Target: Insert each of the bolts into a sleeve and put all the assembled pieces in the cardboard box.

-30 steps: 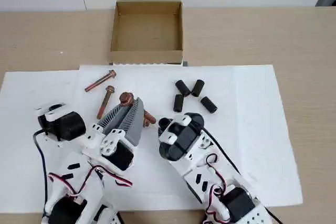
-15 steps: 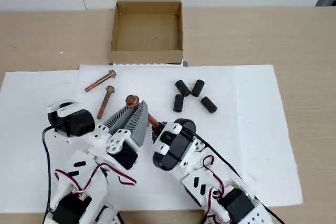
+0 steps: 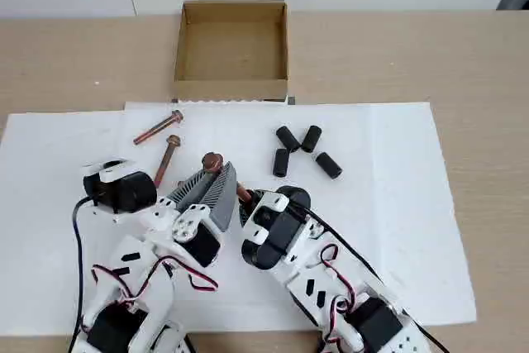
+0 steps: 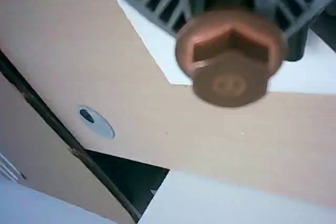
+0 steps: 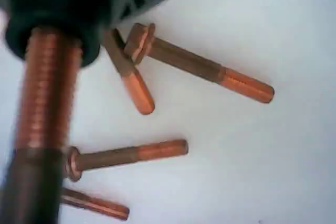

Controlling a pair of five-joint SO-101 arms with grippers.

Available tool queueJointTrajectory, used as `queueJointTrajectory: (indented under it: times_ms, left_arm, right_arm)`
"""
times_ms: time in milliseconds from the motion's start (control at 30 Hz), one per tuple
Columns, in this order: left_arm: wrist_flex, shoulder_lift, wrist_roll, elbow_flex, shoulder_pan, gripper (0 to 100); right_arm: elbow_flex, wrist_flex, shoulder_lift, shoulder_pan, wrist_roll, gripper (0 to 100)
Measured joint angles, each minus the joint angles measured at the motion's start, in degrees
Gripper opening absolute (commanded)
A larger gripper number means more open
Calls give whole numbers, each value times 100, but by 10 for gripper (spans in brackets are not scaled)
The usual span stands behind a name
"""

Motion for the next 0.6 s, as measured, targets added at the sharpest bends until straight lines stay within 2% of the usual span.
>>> queueJointTrajectory:
  times_ms: [367,600]
  left_arm:
    - [1055,0,-633,0,765,6]
    - [1099,-44,-1116,202,782,9]
  right_arm:
    - [-9,0,-9,-9,229,4]
    - [18,9,9,-18,246,4]
